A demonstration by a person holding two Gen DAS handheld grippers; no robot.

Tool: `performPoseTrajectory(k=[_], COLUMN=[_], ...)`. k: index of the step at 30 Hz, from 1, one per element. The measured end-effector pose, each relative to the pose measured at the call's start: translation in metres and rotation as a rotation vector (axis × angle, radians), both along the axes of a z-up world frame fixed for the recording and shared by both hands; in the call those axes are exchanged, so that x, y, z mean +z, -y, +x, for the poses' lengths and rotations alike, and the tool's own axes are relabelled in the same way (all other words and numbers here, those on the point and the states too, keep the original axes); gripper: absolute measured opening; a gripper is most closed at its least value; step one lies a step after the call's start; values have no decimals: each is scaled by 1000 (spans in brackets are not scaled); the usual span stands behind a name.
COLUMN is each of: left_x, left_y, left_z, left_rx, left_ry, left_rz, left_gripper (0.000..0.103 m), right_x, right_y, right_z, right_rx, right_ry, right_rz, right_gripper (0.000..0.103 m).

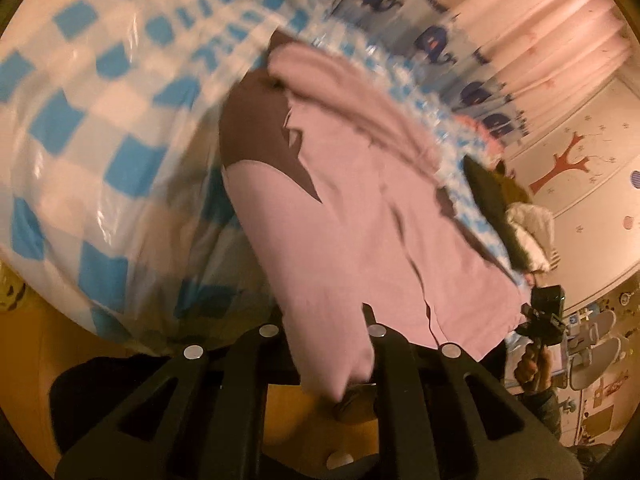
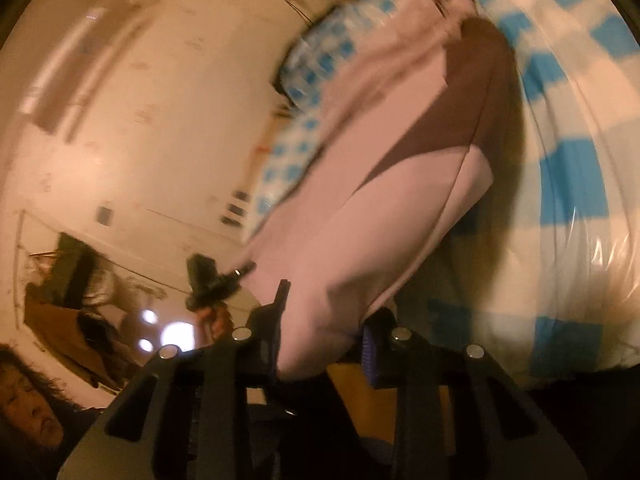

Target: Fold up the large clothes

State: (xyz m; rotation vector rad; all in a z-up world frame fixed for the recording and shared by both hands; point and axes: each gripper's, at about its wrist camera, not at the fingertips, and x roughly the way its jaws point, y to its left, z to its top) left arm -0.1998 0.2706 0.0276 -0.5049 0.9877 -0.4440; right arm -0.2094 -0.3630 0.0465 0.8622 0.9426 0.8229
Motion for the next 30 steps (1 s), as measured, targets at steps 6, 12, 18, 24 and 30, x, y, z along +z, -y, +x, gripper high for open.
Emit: performPoseTrajectory(k=[6,12,18,24,30], left_x=[47,-6,35,122,140], left_y=[-2,-20,-30,-19,13], left_z=[-48,-72,-57,51,241], left_rx=[-36,2,7,15,66], left_ry=[89,-23,118,273,260], left_rz=[-32,-86,-212,-275,-291], left_gripper=[10,10,10,10,10], right_x=[25,-14,16,93,122], right_y=[22,17,27,35,53], right_z=[-38,-63,-40,66,213], right_rx=[-13,-5,-19,-67,-210], right_ry=[81,29,166,370,382], right_rz=[88,168,279,333,334], right_gripper=[31,31,31,30,26])
